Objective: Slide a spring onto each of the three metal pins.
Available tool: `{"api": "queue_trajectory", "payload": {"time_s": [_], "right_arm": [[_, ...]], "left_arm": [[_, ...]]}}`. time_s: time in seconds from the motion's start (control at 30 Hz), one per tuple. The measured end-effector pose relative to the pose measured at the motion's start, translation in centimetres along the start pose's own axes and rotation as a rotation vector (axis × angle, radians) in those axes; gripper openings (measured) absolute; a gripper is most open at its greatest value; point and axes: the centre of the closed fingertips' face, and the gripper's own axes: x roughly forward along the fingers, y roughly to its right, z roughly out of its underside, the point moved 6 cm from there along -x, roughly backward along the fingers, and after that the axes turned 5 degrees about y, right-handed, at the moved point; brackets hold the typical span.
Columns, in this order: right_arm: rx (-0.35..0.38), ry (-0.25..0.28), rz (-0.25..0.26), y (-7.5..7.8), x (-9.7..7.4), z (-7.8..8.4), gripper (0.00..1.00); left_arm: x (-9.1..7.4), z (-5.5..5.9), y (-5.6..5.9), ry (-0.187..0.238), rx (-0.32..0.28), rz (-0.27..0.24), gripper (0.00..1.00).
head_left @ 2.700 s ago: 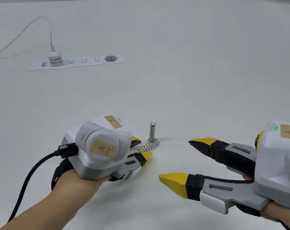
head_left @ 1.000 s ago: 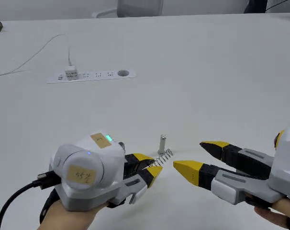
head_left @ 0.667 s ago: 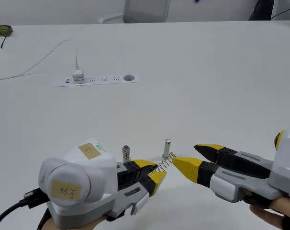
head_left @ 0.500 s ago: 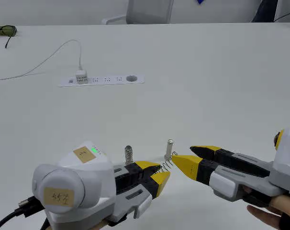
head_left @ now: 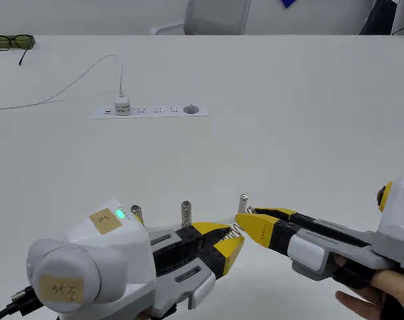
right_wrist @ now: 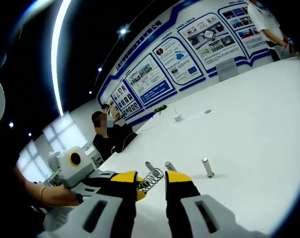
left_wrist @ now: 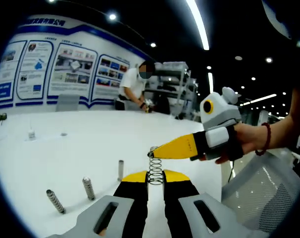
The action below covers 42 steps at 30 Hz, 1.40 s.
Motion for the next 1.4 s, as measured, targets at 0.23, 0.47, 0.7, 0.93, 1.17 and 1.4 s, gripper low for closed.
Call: {"api": "queue_trajectory", "payload": {"time_s": [0.23,0.47,0.7,0.93,1.17,1.4], "right_arm": [[0.056,0.004,-0.013,-0.1,0.3,0.2,0.19],[0.114,0.022,-0.041,-0.6,0.5,0.1,0.14],[0.131,0.028,-0.064,-1.0,0.7,0.2,0.13],[0.102,0.026,-0.071,-1.2,1.0,0.1,0.12],[0.004,0.039,-0.039,-0.8,0.9,-0.6,0.12],[-0.076,0.05,-0.008,-0.3,0.7,-1.5,0.12]], "left_arm": [[-0.1,-0.5,0.5,0.048,-0.015,0.025,0.1],[-0.3,-0.6,0.3,0.057,-0.034,0.026,0.1],[-0.5,-0.5,0.2,0.047,-0.032,0.019,0.11],[-0.6,-0.6,0.1,0.019,-0.004,-0.001,0.12],[-1.1,-0.2,-0.5,-0.038,0.052,-0.045,0.19],[-1.8,-0.1,-1.0,-0.076,0.096,-0.081,0.24]]}}
